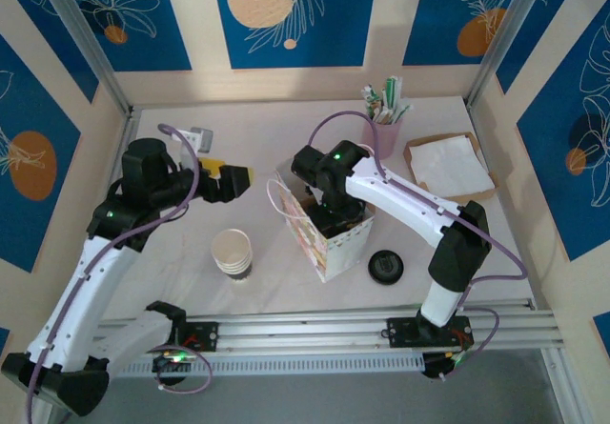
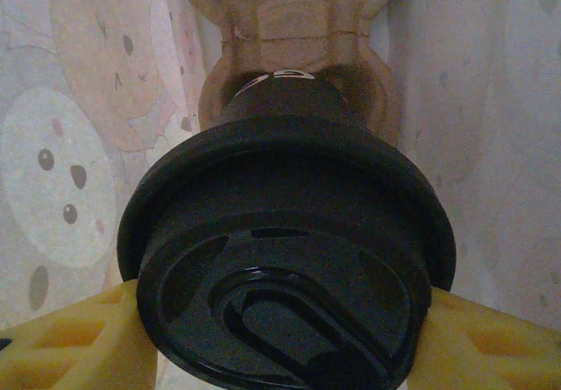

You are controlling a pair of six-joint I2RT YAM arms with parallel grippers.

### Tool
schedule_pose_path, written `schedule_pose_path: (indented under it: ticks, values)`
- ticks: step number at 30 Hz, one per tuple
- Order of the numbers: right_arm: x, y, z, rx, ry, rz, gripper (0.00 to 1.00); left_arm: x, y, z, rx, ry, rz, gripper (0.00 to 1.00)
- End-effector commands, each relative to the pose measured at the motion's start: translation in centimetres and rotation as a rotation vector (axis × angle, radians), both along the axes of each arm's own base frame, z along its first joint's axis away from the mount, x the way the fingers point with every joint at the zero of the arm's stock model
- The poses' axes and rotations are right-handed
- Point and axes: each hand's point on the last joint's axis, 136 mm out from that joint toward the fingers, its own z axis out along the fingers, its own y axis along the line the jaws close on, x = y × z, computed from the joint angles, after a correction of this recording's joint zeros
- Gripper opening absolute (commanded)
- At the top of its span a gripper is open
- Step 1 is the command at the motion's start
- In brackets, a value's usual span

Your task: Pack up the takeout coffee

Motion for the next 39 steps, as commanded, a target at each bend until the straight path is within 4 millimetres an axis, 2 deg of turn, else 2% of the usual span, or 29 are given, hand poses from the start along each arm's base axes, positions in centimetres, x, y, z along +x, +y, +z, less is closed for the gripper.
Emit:
schedule_pose_path:
  ticks: [1, 14, 39]
  values:
    - [-1.0, -1.1, -0.7, -0.065, 0.074, -0.034, 0.62, -0.4, 0.2, 0.9, 0.011, -0.068, 0.001, 0.99]
    - [-0.9, -1.3, -0.9, -0.08, 0.081, -0.041, 0.62, -0.7, 1.5, 2.0, 0.018, -0.143, 0.067, 1.0]
    - [-0.6, -2.0, -1.5, -0.14, 0.087, -0.059, 0.62, -0.6, 1.2, 1.9, 0.017, -0.138, 0.053, 1.0]
